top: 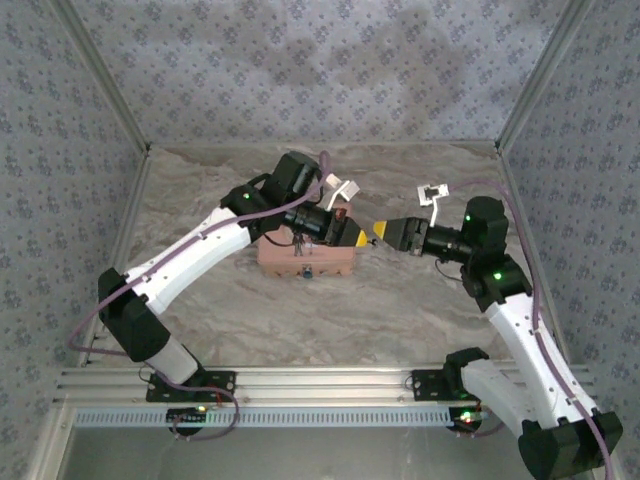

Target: Unlock the padlock with the key

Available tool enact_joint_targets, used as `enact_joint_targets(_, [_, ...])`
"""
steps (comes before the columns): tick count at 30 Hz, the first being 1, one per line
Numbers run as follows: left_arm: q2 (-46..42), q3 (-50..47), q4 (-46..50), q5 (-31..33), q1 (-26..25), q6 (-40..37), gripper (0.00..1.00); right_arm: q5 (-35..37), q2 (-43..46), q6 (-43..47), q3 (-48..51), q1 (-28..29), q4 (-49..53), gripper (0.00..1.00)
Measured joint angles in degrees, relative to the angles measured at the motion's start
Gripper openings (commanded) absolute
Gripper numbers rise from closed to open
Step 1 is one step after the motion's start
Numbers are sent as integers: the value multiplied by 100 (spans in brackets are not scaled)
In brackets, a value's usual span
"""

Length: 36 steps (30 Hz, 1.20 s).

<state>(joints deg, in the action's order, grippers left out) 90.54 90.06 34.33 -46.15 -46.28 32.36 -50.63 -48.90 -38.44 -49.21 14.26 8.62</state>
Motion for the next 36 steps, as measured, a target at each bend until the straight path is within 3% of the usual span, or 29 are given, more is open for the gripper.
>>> enact_joint_targets(17, [-13, 2, -155, -103, 4, 0, 0, -450, 61, 31, 170, 4, 9, 45])
enact_joint_targets(36, [-129, 2, -280, -146, 55, 0, 0, -625, 111, 114, 212, -46, 83, 4])
